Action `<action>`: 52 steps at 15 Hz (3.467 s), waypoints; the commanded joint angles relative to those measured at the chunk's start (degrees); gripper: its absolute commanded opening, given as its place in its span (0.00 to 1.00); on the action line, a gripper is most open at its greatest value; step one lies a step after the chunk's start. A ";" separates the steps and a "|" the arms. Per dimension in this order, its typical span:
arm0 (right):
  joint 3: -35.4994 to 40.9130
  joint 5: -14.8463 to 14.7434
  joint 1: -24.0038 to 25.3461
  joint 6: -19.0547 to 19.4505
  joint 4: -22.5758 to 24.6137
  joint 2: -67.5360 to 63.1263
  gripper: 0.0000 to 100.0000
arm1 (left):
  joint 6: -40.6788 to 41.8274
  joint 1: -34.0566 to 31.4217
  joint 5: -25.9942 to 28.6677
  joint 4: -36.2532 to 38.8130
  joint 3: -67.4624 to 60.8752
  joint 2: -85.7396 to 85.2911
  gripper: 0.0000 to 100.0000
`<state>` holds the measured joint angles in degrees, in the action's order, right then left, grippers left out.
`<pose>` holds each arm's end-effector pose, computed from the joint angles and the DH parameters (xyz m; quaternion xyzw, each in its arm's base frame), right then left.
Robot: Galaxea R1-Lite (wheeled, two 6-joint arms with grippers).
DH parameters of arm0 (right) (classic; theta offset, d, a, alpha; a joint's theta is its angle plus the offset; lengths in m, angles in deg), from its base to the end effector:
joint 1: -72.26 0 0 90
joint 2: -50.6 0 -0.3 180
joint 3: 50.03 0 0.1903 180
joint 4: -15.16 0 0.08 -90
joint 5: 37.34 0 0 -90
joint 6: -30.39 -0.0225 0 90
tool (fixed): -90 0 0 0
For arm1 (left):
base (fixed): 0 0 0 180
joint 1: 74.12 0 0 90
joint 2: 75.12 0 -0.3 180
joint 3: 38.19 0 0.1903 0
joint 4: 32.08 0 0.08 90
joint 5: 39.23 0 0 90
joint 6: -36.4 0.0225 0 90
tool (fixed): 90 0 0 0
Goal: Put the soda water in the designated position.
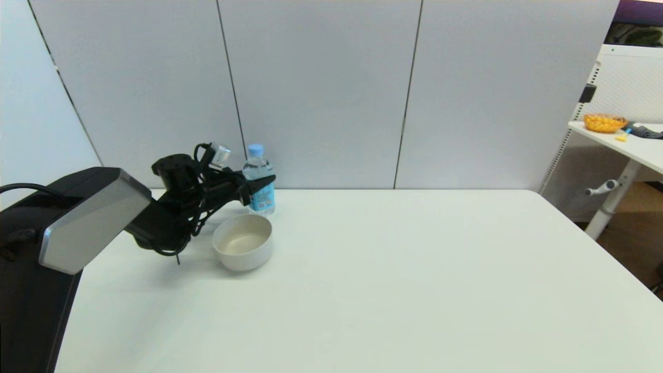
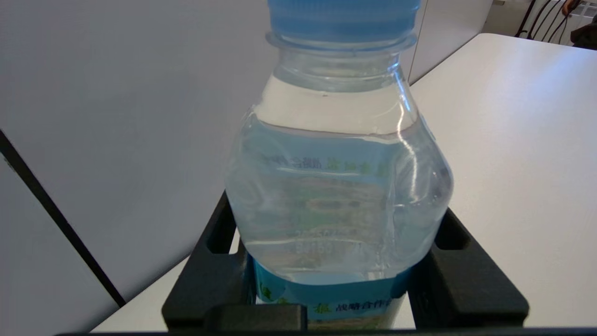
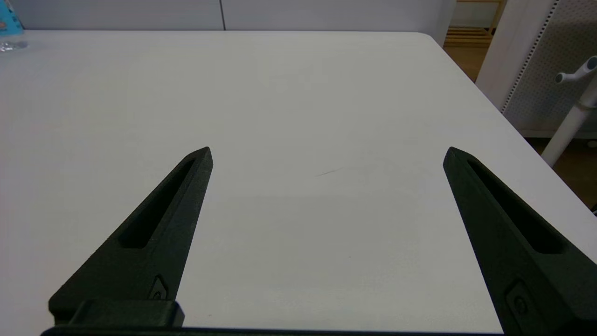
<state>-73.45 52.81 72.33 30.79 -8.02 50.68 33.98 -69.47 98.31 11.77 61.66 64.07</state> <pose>-0.0230 0.0000 0.0760 -0.0035 -0.0028 0.0019 1.0000 0.4662 -0.0546 0.0829 -0.0046 -0.0273 -0.4402 0.8975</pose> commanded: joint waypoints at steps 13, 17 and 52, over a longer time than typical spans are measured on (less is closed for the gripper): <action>0.05 0.02 0.01 0.13 -0.01 -0.07 1.00 | 0.13 -0.26 0.09 -0.86 -11.88 -16.67 1.00; -0.04 0.02 0.01 0.04 -0.01 -0.07 1.00 | -0.14 -0.44 -0.08 -9.21 -29.20 -39.61 1.00; 0.05 0.02 0.01 0.04 -0.01 -0.07 1.00 | 5.67 -5.01 -46.75 -67.39 -76.48 -139.19 1.00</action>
<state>-73.45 52.81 72.33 30.80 -8.05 50.68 40.09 -74.42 51.67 -55.52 -14.61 -74.85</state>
